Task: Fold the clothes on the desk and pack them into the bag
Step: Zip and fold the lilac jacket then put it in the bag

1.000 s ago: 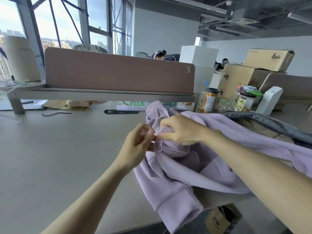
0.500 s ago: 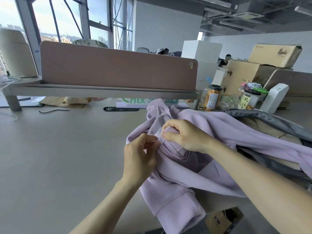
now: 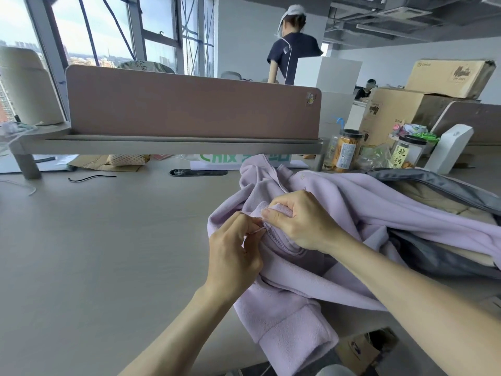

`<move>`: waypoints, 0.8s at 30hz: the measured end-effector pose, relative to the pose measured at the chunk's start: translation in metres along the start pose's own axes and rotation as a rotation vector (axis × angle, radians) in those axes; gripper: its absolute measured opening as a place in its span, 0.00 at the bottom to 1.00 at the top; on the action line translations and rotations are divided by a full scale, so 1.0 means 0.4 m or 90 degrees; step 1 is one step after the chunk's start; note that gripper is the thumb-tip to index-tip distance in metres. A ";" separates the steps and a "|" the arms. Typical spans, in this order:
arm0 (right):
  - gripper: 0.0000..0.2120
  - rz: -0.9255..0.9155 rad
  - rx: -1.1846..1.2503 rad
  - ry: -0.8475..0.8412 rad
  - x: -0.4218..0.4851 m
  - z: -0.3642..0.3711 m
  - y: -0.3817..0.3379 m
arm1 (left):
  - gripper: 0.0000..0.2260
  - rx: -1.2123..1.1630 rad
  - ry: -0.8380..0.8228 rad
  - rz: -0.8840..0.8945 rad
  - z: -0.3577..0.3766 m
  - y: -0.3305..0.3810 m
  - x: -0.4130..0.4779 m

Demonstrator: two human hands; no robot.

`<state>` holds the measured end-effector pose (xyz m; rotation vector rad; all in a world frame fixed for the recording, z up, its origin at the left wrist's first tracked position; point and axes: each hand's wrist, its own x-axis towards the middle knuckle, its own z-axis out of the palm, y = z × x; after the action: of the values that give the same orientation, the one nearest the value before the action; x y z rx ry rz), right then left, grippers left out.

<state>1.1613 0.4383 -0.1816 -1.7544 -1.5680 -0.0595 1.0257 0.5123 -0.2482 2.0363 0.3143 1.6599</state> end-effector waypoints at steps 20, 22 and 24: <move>0.25 0.120 -0.059 -0.026 -0.162 -0.024 -0.122 | 0.15 -0.329 -0.272 -0.362 -0.123 0.143 -0.038; 0.21 0.117 -0.030 -0.040 -0.174 -0.033 -0.135 | 0.17 -0.367 -0.283 -0.389 -0.136 0.145 -0.052; 0.18 0.117 -0.029 -0.062 -0.185 -0.038 -0.143 | 0.10 -0.425 -0.229 -0.462 -0.141 0.143 -0.061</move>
<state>1.1005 0.3655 -0.1797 -1.9553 -1.4752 0.0825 0.9583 0.4647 -0.2321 1.4191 0.2748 0.7858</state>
